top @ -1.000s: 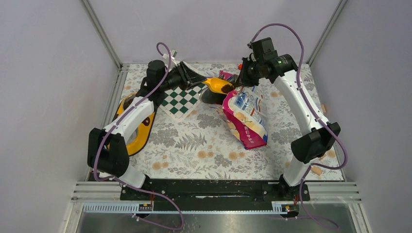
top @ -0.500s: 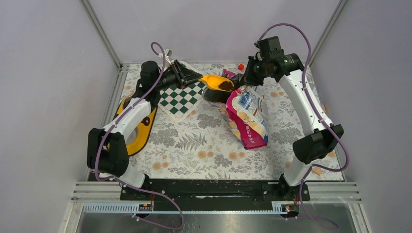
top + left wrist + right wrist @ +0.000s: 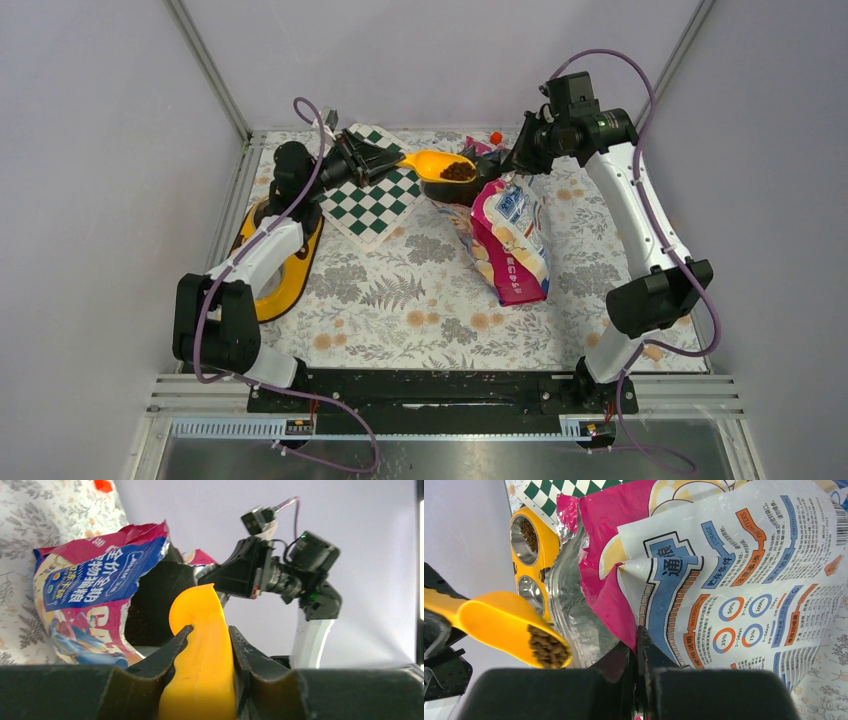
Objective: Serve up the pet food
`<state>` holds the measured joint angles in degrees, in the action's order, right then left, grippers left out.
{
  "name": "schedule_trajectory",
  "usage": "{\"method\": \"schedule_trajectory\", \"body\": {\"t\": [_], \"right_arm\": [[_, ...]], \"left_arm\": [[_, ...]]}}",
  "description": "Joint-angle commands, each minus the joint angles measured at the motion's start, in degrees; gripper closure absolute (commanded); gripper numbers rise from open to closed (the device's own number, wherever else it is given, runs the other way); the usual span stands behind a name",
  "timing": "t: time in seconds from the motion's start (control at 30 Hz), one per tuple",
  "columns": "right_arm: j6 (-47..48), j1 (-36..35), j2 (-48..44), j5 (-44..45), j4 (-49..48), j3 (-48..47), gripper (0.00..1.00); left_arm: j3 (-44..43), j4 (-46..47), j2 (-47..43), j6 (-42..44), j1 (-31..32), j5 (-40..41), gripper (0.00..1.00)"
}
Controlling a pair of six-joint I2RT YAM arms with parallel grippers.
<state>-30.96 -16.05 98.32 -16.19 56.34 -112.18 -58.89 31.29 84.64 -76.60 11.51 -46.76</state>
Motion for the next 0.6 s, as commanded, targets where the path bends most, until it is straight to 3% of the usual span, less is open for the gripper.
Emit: {"method": "schedule_trajectory", "body": {"t": [0.0,0.27,0.33,0.57], "right_arm": [[-2.73,0.92,-5.56,-4.9,-9.99,-1.76,1.0],[-2.88,1.46,-6.14,-4.76,-9.97,-0.98,1.0],[-2.73,1.52,-6.45,-4.71,-10.38,-0.37,1.0],[-3.56,1.95,-7.94,-4.96,-12.96,3.11,1.0]], "left_arm": [[1.26,15.53,-3.09,-9.7,-1.76,1.42,1.0],[1.61,22.81,-5.0,-16.12,-5.27,3.55,1.0],[2.97,23.25,-6.81,-17.18,-6.96,7.29,1.0],[2.16,14.17,-12.02,-12.61,-10.1,17.86,1.0]]}}
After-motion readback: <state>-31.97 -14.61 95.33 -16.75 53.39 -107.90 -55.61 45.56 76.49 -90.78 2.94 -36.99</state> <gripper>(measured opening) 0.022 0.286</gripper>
